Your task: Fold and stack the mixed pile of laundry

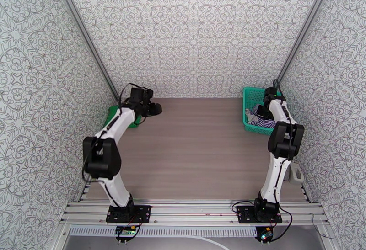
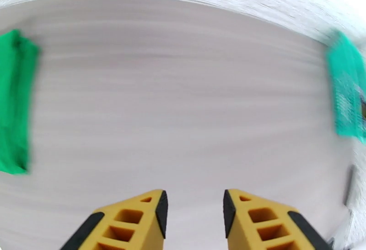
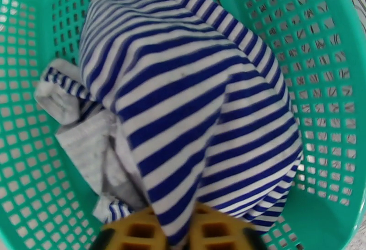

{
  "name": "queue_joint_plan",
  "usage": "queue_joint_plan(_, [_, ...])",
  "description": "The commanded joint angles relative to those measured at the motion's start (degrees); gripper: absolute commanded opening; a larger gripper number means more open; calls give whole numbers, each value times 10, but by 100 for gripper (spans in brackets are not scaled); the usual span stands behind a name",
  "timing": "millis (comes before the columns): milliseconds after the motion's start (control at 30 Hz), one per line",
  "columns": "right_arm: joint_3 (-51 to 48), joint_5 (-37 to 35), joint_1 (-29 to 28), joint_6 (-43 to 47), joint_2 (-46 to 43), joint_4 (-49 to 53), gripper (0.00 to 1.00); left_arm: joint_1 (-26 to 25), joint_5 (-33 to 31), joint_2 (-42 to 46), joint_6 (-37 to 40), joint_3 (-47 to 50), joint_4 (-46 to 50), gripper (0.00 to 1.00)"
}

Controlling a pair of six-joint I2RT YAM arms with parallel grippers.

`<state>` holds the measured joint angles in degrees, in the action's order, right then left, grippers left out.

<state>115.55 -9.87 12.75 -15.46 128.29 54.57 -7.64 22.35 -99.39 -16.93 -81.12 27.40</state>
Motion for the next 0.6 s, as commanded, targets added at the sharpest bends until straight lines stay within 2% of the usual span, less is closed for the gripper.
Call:
queue_joint_plan(0, [1, 5, -5, 2, -67, -4, 0, -18, 48, 28, -31, 73, -79, 38])
queue_joint_plan(233, [-55, 53, -76, -11, -262, -28, 0, -72, 68, 120, -18, 143, -137, 34])
queue_joint_plan(400, [-103, 87, -147, -36, -411, -40, 0, -83, 99, 194, -39, 183, -188, 33])
queue_joint_plan(500, [-123, 104, -189, -47, -478, -19, 0, -87, 104, 232, -41, 197, -186, 34])
queue_joint_plan(567, [-137, 143, -202, -62, -504, 0, 0, -88, 109, 251, -38, 204, -178, 34])
